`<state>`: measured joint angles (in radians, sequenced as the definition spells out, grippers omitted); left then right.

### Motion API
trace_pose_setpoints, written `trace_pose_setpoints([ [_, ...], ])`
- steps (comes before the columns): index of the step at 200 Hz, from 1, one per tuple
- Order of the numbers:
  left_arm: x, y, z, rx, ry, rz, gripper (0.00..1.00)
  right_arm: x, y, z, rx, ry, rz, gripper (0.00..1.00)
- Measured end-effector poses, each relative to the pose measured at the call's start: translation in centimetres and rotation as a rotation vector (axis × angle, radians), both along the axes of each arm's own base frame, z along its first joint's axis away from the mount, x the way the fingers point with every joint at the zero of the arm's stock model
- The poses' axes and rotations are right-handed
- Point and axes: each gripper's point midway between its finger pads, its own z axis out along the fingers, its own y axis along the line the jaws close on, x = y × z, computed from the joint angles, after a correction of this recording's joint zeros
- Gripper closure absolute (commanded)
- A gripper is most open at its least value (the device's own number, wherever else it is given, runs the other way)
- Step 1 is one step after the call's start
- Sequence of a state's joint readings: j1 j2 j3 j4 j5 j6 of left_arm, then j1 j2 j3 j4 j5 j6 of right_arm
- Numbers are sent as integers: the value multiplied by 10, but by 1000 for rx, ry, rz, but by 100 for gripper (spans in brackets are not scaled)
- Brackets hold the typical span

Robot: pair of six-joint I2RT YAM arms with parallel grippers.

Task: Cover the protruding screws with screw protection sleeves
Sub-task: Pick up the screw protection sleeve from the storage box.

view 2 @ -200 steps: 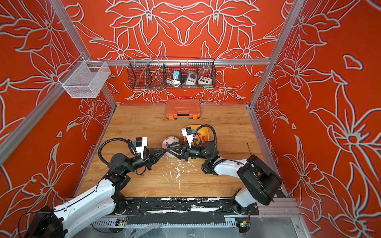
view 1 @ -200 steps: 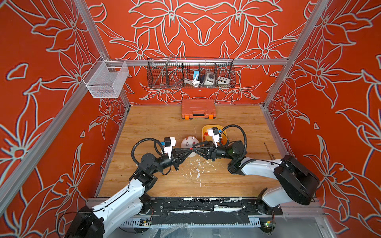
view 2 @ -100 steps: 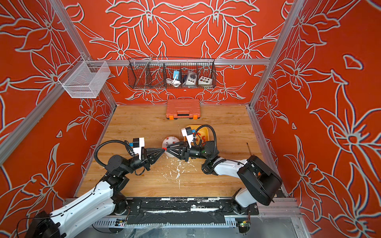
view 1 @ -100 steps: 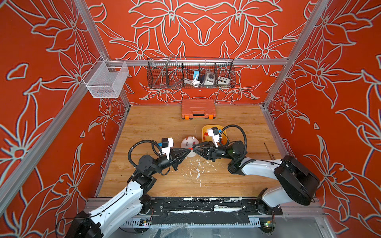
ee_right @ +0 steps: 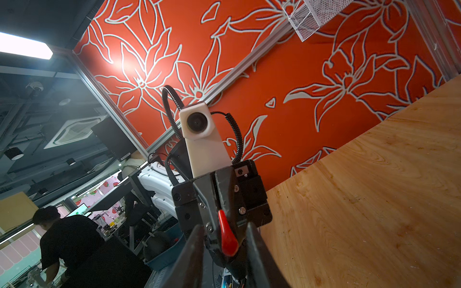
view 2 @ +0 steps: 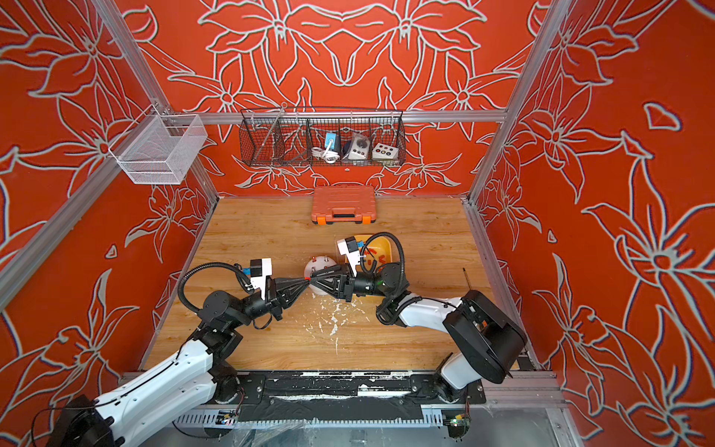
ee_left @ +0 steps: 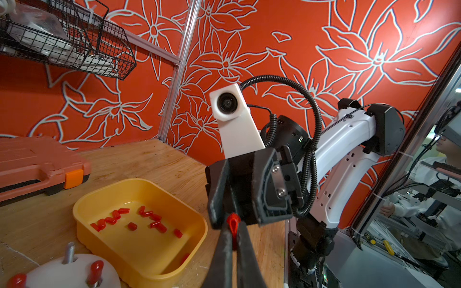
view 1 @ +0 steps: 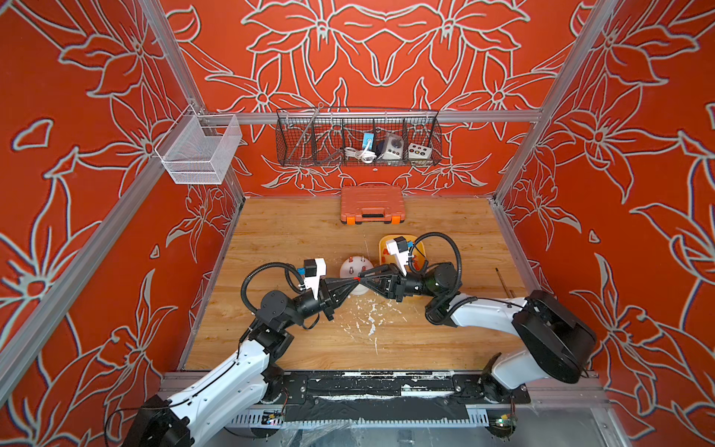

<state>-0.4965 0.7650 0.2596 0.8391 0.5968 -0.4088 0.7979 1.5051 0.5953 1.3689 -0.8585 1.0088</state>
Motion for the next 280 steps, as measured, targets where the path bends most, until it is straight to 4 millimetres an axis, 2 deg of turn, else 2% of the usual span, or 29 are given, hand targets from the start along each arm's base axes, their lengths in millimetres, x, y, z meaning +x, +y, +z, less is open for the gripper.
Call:
trace_pose_setpoints([
  [45,-1,0,0,0,-2,-3,100,0,0,0,-1,0,2,99],
  [73,0,0,0,0,-1,-2,100,0,0,0,-1,-2,2,100],
  [90,0,0,0,3,-6,3,67,0,0,0,-1,-1,2,100],
  [106,2,2,-4,3,2,18,43,-1,0,0,-2,-5,9,100],
  [113,2,3,-7,12,1,27,39,-1,0,1,0,-8,13,100],
  [140,2,7,-26,106,-18,70,38,5,-4,7,2,-8,18,100],
  [160,-4,7,-38,194,-67,84,38,14,-8,-3,-54,29,20,100],
  [191,-15,1,-62,322,-132,72,38,14,-10,-30,-276,65,-2,100],
  [232,-15,3,-88,448,-181,87,38,7,-26,-25,-542,-49,-43,100],
  [246,-17,4,-95,470,-189,81,38,-1,-32,-37,-628,-37,-10,100],
  [280,-26,-2,-100,488,-220,19,36,-25,-48,-81,-813,68,95,100],
])
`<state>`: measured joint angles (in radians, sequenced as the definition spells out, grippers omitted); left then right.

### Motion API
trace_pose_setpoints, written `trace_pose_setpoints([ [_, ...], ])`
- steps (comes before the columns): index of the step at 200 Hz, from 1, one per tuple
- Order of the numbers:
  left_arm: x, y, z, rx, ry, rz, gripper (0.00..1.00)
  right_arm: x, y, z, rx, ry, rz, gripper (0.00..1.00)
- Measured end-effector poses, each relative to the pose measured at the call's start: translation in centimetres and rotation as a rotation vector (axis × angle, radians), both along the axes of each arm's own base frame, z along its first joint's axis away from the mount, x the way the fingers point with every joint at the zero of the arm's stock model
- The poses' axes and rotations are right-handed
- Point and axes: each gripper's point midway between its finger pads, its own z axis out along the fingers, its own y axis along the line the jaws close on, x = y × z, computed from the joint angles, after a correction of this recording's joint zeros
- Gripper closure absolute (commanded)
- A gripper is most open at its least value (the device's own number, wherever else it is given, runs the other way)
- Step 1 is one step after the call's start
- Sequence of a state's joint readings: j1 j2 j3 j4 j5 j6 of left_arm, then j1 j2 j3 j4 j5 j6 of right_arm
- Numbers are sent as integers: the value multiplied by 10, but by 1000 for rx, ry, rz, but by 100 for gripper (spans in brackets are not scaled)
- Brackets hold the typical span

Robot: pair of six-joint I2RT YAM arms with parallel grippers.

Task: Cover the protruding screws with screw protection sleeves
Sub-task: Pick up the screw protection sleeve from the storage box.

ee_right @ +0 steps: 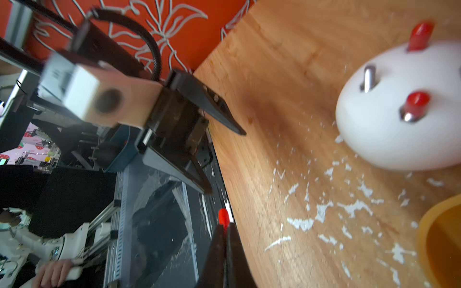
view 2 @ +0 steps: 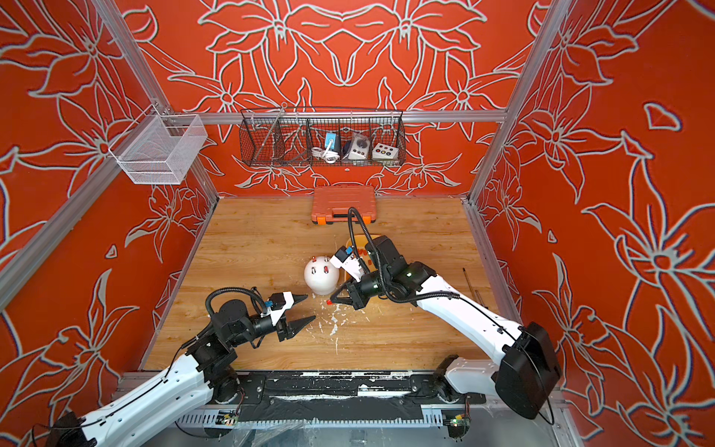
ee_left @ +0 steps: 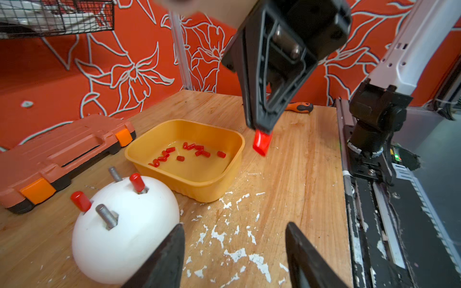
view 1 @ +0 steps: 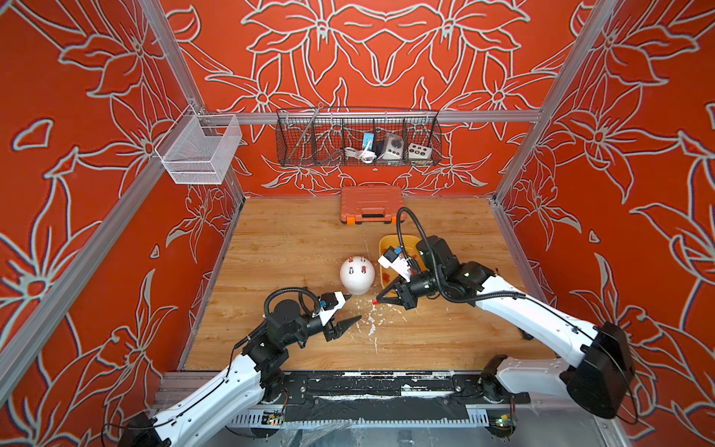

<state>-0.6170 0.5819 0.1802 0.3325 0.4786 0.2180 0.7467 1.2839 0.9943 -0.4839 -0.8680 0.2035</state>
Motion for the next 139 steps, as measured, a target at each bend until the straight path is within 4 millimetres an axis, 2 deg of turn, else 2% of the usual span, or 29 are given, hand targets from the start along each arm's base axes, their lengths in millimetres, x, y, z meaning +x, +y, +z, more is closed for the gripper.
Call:
trace_pose_setpoints([
  [18,-8,-7,-3,10,4,-56,34,-6,-1,-7,-46,37,27,100],
  [53,-20,-20,-10,39,22,-146,34,-11,6,-3,-52,40,57,100],
  [105,-25,-27,-7,54,-5,-184,35,-25,24,-9,-74,63,125,100],
  [139,-27,-27,-8,61,-13,-191,48,-30,31,-14,-85,74,146,100],
])
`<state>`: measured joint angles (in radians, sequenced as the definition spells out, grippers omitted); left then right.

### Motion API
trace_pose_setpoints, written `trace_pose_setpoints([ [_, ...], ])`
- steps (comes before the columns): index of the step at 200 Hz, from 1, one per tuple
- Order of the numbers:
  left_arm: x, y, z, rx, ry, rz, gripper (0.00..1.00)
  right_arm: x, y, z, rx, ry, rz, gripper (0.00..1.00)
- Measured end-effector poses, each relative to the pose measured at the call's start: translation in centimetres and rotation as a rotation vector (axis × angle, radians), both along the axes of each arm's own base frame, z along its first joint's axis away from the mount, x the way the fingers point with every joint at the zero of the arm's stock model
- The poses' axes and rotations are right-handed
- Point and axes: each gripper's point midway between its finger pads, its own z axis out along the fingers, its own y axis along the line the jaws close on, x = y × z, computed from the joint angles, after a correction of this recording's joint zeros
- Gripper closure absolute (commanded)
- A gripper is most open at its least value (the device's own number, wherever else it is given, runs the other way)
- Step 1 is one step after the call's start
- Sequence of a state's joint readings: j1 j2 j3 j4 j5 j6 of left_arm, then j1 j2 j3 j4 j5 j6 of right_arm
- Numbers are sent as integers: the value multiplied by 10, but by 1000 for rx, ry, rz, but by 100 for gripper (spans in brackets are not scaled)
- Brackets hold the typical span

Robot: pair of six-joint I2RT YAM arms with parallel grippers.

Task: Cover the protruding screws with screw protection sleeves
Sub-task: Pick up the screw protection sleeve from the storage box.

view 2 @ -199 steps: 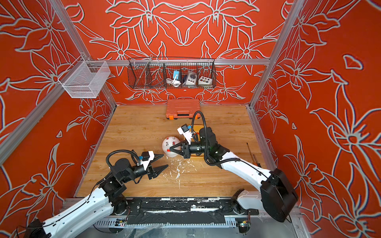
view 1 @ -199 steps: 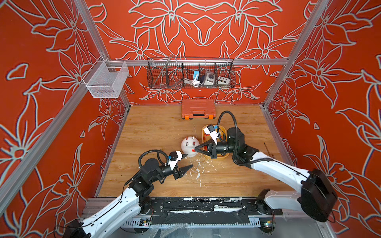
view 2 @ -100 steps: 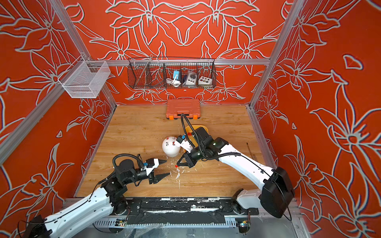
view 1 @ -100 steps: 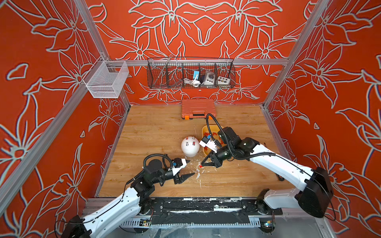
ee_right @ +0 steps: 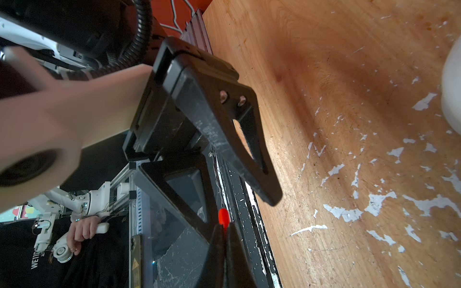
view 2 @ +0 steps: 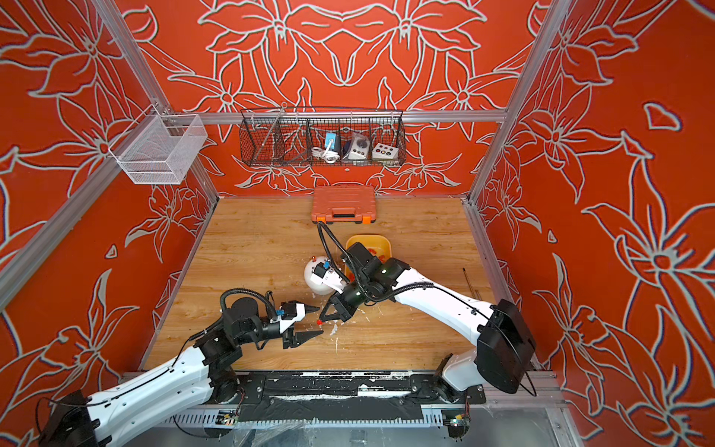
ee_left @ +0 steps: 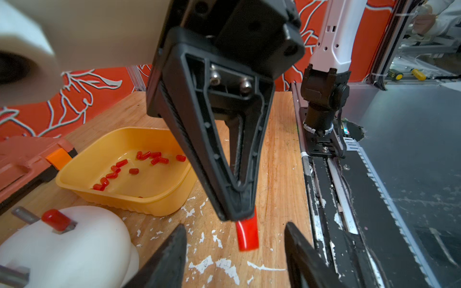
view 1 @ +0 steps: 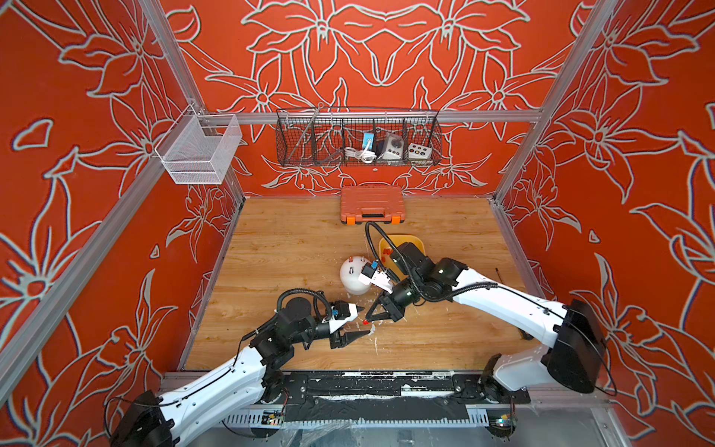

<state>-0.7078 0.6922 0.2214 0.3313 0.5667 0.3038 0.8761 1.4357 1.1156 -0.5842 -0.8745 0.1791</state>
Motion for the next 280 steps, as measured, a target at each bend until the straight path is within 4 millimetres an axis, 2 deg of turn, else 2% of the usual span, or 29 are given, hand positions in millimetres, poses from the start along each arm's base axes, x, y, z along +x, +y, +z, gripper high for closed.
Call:
trace_pose_setpoints([
  [38,-1,0,-2,10,-2,-4,69,0,1,1,2,3,-5,100],
  [61,-1,1,-3,16,-5,-1,76,0,1,2,2,3,-5,100],
  [74,-1,1,-3,17,-4,-1,76,1,1,2,3,2,-5,100],
  [86,-1,1,-3,17,-4,-1,60,1,2,2,3,2,-6,100],
  [109,-1,2,-3,16,0,1,59,1,2,0,0,3,-6,100],
  [152,-2,1,-2,19,-3,-2,83,1,2,-1,-4,6,-8,100],
  [176,-2,1,0,18,2,-6,90,2,2,0,-4,2,-11,100],
  [221,-2,1,-1,23,3,-5,95,3,3,1,-3,6,-18,100],
  [231,-2,1,-1,23,3,-4,95,4,4,2,-3,9,-22,93],
  [245,-2,1,0,23,3,-2,95,4,4,3,-2,16,-29,71],
  [260,-2,1,0,22,2,-2,95,6,7,9,25,4,-32,55],
  [280,-1,1,1,18,-2,2,95,10,9,23,83,-10,-54,50],
])
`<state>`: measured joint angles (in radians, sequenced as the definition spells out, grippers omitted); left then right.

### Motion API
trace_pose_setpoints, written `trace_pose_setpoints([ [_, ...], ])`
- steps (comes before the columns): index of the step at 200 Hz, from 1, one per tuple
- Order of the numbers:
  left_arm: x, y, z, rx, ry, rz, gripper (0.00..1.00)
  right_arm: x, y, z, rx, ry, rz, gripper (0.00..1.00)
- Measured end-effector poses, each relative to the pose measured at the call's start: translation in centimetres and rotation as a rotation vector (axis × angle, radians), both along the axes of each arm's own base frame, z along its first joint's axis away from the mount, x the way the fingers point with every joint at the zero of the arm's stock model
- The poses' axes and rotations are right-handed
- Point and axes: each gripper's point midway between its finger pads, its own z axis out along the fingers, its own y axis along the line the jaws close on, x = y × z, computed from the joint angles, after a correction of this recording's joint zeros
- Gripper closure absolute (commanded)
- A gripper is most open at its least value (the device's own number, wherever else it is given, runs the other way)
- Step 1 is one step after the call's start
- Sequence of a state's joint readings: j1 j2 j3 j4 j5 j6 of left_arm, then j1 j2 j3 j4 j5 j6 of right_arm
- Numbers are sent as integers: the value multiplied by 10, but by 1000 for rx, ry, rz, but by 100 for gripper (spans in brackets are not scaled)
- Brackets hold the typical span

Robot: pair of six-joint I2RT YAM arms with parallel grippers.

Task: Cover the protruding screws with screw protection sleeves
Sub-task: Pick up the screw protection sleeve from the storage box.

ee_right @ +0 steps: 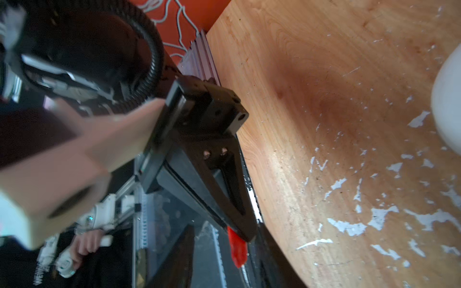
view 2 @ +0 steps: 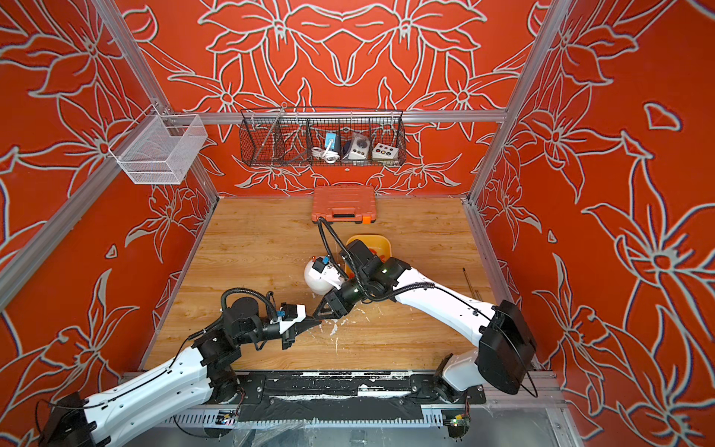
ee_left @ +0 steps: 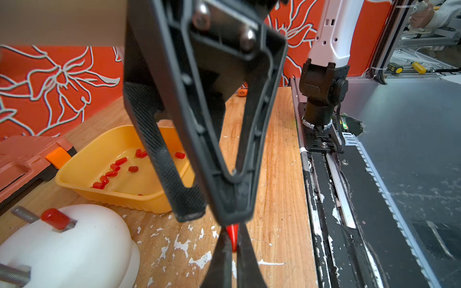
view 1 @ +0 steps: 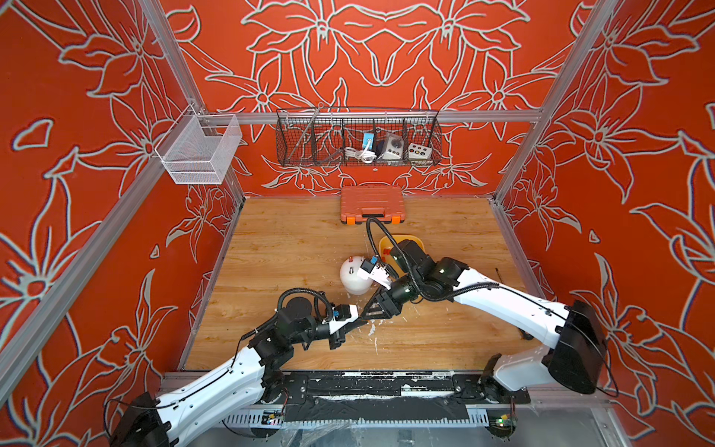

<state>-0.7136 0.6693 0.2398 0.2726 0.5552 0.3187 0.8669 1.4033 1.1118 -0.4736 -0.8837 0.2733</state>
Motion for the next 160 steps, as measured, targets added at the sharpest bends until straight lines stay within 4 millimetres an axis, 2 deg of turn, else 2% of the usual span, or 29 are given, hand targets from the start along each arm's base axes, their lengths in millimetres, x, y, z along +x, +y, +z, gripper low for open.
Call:
trace_pose_setpoints([
  [39,2,2,7,-17,-21,20,95,4,-16,20,88,-37,-70,50],
  [51,2,3,9,-22,-27,24,95,2,-18,17,90,-32,-78,51],
  [88,4,3,10,-23,-31,36,94,-6,-25,-13,33,55,-106,52],
  [119,5,3,8,-19,-28,37,94,-4,-21,-10,50,58,-112,53],
  [160,5,3,8,-18,-27,37,94,0,-13,-14,56,66,-116,62],
])
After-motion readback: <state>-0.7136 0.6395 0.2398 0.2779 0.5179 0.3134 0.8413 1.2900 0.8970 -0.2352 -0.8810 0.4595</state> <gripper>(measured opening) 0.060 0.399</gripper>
